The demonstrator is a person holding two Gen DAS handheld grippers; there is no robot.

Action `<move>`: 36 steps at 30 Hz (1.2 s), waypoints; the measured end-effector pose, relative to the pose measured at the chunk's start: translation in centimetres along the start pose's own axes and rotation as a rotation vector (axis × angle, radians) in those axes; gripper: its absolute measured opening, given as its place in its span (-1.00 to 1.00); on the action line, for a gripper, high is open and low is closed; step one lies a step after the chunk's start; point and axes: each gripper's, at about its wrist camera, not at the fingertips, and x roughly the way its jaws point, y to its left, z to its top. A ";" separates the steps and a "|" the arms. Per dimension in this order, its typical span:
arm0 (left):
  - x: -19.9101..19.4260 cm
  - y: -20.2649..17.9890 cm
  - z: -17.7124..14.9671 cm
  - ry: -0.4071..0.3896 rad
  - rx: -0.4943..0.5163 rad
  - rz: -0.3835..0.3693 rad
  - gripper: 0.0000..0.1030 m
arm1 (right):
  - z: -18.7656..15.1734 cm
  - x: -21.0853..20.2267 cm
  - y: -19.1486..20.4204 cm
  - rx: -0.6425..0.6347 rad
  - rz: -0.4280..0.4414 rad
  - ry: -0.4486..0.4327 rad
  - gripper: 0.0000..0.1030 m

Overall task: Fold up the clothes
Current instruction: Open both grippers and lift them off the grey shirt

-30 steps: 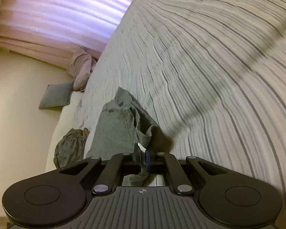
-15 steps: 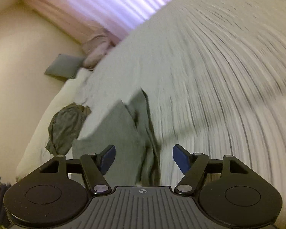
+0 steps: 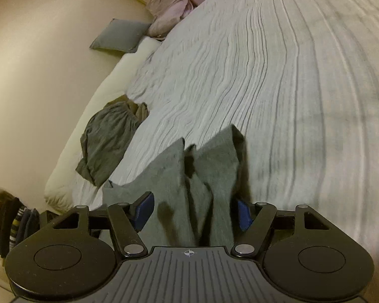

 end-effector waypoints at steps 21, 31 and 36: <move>1.7 -9.9 2.0 -0.077 0.431 0.159 -1.00 | -0.4 -1.7 7.7 -0.266 -0.456 -0.370 -0.15; 10.1 -9.3 -0.3 -0.060 0.669 0.305 -0.94 | -2.9 11.1 10.2 -0.650 -0.663 -0.188 -0.41; 10.4 -8.5 1.1 -0.116 0.671 0.357 -0.94 | -1.8 9.0 5.9 -0.541 -0.693 -0.229 -0.41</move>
